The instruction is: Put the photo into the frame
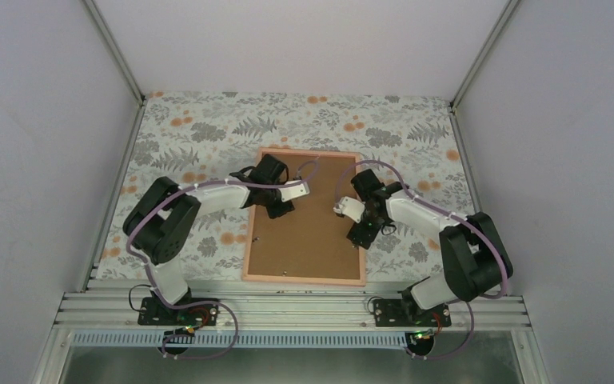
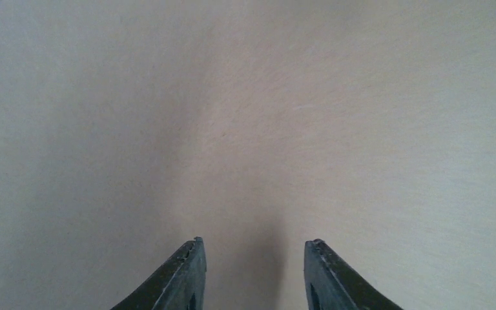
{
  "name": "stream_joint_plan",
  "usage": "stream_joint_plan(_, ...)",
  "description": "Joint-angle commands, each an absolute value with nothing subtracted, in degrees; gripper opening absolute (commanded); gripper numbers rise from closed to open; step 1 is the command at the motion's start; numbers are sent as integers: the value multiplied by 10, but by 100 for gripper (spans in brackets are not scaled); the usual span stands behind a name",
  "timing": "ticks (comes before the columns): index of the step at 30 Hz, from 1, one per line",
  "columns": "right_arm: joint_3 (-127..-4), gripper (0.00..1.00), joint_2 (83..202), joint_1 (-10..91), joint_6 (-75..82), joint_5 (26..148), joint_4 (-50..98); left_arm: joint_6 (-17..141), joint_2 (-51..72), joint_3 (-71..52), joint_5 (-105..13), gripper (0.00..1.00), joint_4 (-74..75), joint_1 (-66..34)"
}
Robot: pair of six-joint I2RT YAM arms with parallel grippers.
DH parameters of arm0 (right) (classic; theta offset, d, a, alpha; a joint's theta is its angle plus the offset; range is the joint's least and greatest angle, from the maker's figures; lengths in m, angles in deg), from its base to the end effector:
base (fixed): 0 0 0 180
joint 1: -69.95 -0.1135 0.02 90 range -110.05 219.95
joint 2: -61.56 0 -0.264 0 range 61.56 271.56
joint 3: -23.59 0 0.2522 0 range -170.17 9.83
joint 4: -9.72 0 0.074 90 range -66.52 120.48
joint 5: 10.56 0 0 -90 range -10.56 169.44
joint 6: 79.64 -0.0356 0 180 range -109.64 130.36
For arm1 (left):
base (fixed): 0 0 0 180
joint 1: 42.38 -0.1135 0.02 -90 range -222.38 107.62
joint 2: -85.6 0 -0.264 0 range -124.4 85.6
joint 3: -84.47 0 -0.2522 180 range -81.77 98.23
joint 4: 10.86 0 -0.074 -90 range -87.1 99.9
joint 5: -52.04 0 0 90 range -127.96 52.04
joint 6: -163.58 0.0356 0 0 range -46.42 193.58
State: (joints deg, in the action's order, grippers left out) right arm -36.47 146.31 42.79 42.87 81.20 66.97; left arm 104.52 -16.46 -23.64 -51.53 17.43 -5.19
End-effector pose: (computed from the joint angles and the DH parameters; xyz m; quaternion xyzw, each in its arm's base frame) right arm 0.2134 0.1107 0.1625 -0.4972 0.8647 0.0120 0.0709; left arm 0.2738 -0.2182 0.1524 0.5619 0.7737 -0.1282 0.2633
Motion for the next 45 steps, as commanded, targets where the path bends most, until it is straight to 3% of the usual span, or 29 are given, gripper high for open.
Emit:
stream_joint_plan(1, -418, 90, 1463, 454, 409, 854, 709, 1091, -46, -259, -538, 43, 228, 0)
stream_joint_plan(10, -486, 100, 1448, 566, 366, 914, 677, 1076, 48, -355, -511, 50, 262, 223)
stream_joint_plan(20, -502, 100, 1404, 644, 323, 947, 649, 1064, -21, -382, -468, 50, 195, 313)
stream_joint_plan(27, -533, 100, 1399, 698, 263, 1027, 633, 1045, -57, -378, -396, 35, 155, 313)
stream_joint_plan(34, -558, 100, 1450, 751, 261, 1173, 671, 1027, -77, -374, -380, 34, 156, 304)
stream_joint_plan(39, -521, 100, 1468, 758, 221, 1211, 666, 1005, -73, -342, -383, 19, 177, 256)
stream_joint_plan(42, -488, 100, 1486, 769, 189, 1247, 653, 977, -54, -306, -414, 3, 208, 221)
stream_joint_plan(45, -477, 100, 1505, 787, 165, 1281, 636, 972, -13, -297, -446, 2, 210, 205)
